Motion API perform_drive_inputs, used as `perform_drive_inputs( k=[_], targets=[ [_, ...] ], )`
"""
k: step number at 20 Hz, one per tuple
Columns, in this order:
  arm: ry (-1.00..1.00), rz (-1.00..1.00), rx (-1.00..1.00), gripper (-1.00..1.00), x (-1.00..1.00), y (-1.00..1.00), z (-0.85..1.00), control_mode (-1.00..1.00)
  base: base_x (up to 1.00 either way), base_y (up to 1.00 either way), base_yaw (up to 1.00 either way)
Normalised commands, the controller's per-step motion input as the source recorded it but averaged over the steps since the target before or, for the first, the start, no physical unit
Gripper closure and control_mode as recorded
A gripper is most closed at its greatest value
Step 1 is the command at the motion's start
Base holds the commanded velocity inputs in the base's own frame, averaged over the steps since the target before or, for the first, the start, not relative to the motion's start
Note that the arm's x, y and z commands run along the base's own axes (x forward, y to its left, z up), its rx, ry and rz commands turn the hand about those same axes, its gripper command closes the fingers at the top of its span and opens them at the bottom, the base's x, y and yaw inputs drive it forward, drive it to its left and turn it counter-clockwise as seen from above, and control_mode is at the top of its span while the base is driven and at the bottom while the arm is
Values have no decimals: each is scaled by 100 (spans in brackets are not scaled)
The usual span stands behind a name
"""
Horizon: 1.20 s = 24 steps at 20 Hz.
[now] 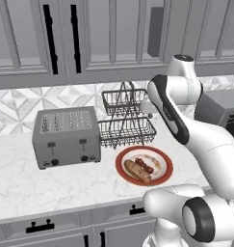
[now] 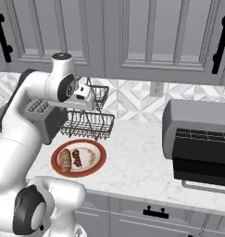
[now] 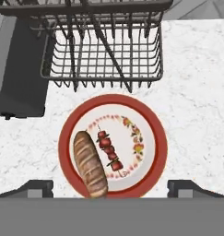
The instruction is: Pick up the kebab skewer and baguette bread, and place them inside the toaster oven. Close the toaster oven door and start by setting the timer.
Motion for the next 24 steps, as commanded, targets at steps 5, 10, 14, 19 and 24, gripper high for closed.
perform_drive_inputs(
  k=[5,10,14,19,24],
  targets=[
    [0,0,0,-100,0,0,0,100,1,-80,0],
    [0,0,0,-100,0,0,0,100,7,-63,0],
    [0,0,0,-100,0,0,0,100,30,-43,-2],
    [0,0,0,-100,0,0,0,100,39,-19,-4],
    [0,0,0,-100,0,0,0,100,39,-10,-9]
  ],
)
